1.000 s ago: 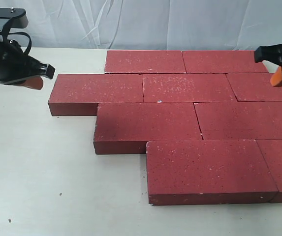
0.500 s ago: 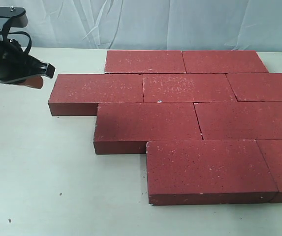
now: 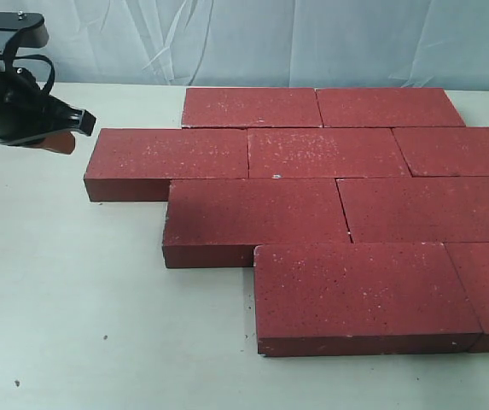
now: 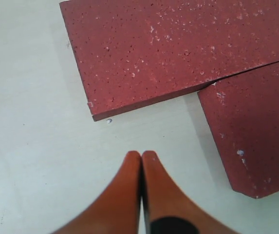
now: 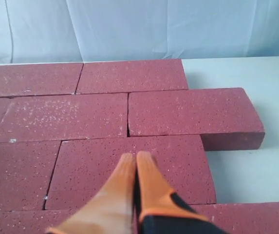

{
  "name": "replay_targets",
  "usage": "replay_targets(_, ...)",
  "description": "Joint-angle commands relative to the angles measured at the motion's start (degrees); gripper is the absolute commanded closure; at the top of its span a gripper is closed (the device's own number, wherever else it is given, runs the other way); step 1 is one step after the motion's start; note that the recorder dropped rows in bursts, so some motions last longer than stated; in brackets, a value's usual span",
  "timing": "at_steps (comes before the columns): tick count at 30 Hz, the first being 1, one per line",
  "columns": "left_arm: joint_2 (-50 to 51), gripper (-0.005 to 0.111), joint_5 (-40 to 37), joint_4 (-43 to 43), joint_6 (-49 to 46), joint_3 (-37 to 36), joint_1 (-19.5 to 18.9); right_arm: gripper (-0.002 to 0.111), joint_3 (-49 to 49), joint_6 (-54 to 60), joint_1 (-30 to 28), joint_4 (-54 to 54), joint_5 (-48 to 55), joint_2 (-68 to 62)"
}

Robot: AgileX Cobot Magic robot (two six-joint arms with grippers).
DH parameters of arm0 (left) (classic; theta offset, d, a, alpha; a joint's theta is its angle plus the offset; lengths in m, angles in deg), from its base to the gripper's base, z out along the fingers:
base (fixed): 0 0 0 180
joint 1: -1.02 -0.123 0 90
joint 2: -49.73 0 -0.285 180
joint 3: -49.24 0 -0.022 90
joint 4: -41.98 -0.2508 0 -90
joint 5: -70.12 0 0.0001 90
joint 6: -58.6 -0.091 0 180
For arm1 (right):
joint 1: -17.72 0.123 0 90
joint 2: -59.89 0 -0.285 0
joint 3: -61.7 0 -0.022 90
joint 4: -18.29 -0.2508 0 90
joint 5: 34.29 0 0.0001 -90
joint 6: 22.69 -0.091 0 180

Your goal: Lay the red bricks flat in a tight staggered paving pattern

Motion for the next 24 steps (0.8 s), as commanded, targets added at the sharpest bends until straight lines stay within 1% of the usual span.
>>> replay_targets(1,-1.4,0.107,0.6,-0.1,0.1,-0.2,0.4,0.109,-0.4,0.2,-0.4,0.1,0.7,5.0)
replay_targets(7,-5.2,0.107,2.1,-0.1,-2.4,-0.2,0.4,0.109,-0.4,0.1,-0.4,0.1,0.4,7.5)
replay_targets(10,-7.9,0.107,4.5,-0.1,-2.3,-1.0,0.4,0.109,-0.4,0.1,-0.4,0.1,0.4,7.5)
replay_targets(12,-10.6,0.107,7.3,0.9,-2.5,-2.6,0.4,0.109,-0.4,0.1,-0.4,0.1,0.4,7.5)
replay_targets(15,-15.3,0.107,9.4,1.0,-2.5,-5.8,0.4,0.109,-0.4,0.1,-0.4,0.1,0.4,7.5)
replay_targets(20,-24.8,0.107,10.4,1.1,-2.1,-11.2,0.4,0.109,-0.4,0.1,-0.4,0.1,0.4,7.5)
replay_targets(24,-31.6,0.107,9.2,1.1,-2.1,-13.0,0.4,0.109,-0.4,0.1,-0.4,0.1,0.4,7.5)
